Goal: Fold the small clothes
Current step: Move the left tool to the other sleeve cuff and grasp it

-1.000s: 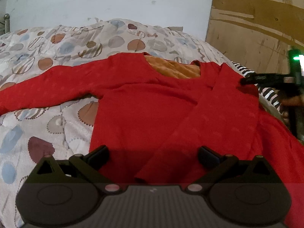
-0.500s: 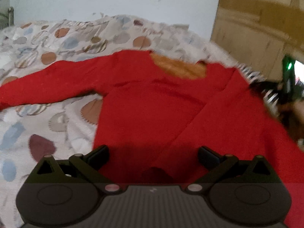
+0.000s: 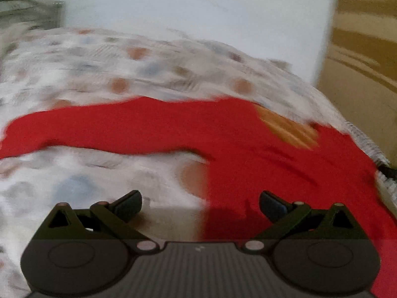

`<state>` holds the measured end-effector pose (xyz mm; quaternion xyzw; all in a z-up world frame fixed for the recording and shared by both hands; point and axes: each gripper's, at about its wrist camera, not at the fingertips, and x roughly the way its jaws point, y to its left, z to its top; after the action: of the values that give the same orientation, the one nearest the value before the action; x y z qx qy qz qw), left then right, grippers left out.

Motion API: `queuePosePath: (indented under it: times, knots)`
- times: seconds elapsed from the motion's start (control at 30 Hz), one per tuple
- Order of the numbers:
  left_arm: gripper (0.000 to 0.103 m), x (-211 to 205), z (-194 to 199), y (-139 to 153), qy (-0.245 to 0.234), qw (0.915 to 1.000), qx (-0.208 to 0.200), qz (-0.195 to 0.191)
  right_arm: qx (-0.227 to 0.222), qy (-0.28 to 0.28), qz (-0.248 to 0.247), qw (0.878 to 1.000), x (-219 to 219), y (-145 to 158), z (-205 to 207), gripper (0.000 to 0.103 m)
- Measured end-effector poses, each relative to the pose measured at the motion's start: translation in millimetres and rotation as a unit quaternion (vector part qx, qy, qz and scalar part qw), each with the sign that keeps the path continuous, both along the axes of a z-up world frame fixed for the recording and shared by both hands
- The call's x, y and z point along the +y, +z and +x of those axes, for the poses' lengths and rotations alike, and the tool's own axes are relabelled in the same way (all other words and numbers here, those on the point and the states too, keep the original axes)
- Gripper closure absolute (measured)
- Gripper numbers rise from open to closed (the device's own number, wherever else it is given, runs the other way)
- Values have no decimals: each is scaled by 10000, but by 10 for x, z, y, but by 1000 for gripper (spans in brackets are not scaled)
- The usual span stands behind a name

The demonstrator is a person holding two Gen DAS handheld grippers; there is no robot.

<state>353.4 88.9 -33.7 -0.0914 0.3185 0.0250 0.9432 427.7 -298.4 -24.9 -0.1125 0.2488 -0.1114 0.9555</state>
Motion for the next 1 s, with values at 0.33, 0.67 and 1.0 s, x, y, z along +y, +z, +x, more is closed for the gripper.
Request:
queuePosePath:
  times: [0.33,0.67,1.0]
  knots:
    - [0,1349,0,149,1588,9839,-151,-809,44,1152,1013,9882,745,195,-867,1]
    - [0,2380,225,-524,2127,9447,-499,-2444,209,1826,1092,9769,1190,19,-1438,0]
    - [4,2807,157,-831,2968,8867,-1221,-3327,427,1941,1465,9690,1162,-223,-1405,0]
